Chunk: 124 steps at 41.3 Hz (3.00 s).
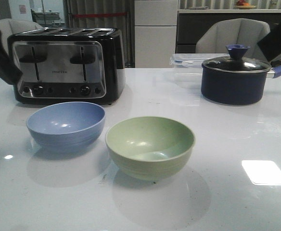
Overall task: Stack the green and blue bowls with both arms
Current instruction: 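Grasp the rim of the light blue bowl with the left gripper, then lift the blue bowl with the left gripper over the green bowl, then lower the blue bowl into the green bowl and open the left gripper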
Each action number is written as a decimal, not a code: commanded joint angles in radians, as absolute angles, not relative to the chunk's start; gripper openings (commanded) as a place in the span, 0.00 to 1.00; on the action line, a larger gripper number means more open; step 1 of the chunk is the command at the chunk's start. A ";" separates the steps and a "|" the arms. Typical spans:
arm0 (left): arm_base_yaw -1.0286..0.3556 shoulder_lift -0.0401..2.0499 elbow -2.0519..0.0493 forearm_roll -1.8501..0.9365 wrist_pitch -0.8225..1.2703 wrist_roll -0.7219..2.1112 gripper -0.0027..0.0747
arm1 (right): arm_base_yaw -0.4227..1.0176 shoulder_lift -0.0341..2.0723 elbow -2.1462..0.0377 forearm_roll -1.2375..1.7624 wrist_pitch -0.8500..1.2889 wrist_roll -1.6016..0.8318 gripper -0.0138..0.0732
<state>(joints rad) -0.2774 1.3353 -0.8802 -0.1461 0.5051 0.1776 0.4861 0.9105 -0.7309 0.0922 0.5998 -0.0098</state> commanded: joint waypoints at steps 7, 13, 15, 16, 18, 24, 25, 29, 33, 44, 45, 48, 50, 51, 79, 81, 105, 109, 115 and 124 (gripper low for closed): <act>-0.283 1.575 -1.074 -0.159 0.459 0.180 0.85 | 0.485 0.896 -0.759 0.083 0.543 -0.020 0.72; -0.281 1.699 -1.147 -0.159 0.459 0.180 0.77 | 0.485 0.896 -0.759 0.083 0.543 -0.020 0.72; -0.281 1.732 -1.166 -0.159 0.459 0.180 0.72 | 0.485 0.896 -0.759 0.083 0.543 -0.020 0.72; -0.281 1.748 -1.176 -0.159 0.459 0.180 0.70 | 0.485 0.896 -0.759 0.083 0.543 -0.020 0.72; -0.281 1.770 -1.190 -0.159 0.459 0.178 0.63 | 0.485 0.896 -0.759 0.083 0.543 -0.020 0.72; -0.281 1.799 -1.201 -0.159 0.461 0.178 0.41 | 0.485 0.896 -0.759 0.083 0.543 -0.020 0.72; -0.281 1.801 -1.201 -0.159 0.465 0.178 0.38 | 0.485 0.896 -0.759 0.083 0.543 -0.020 0.72; -0.281 1.801 -1.201 -0.154 0.475 0.178 0.24 | 0.485 0.896 -0.759 0.083 0.543 -0.020 0.72; -0.281 1.795 -1.213 -0.152 0.495 0.178 0.16 | 0.485 0.896 -0.759 0.083 0.543 -0.020 0.72; -0.285 1.697 -1.286 -0.172 0.609 0.178 0.16 | 0.485 0.896 -0.759 0.083 0.543 -0.020 0.72; -0.287 1.687 -1.294 -0.175 0.621 0.178 0.16 | 0.485 0.896 -0.759 0.083 0.543 -0.020 0.72; -0.300 1.656 -1.318 -0.177 0.657 0.180 0.16 | 0.485 0.896 -0.759 0.083 0.543 -0.020 0.72; -0.315 1.635 -1.334 -0.177 0.683 0.180 0.16 | 0.485 0.896 -0.759 0.083 0.543 -0.020 0.72; -0.324 1.627 -1.340 -0.177 0.694 0.180 0.16 | 0.485 0.896 -0.759 0.083 0.543 -0.020 0.72; -0.621 1.705 -1.382 -0.246 0.692 0.180 0.16 | 0.485 0.896 -0.759 0.083 0.543 -0.020 0.72; -0.624 1.726 -1.382 -0.254 0.685 0.180 0.16 | 0.485 0.896 -0.759 0.083 0.543 -0.020 0.72; -0.622 1.826 -1.400 -0.261 0.650 0.180 0.57 | 0.485 0.896 -0.759 0.083 0.543 -0.020 0.72; -0.620 1.791 -1.412 -0.223 0.656 0.180 0.55 | 0.485 0.896 -0.759 0.083 0.543 -0.020 0.72; -0.620 1.681 -1.412 -0.183 0.685 0.180 0.55 | 0.485 0.896 -0.759 0.083 0.543 -0.020 0.72; -0.620 1.431 -1.338 -0.167 0.708 0.180 0.55 | 0.485 0.896 -0.759 0.083 0.543 -0.020 0.72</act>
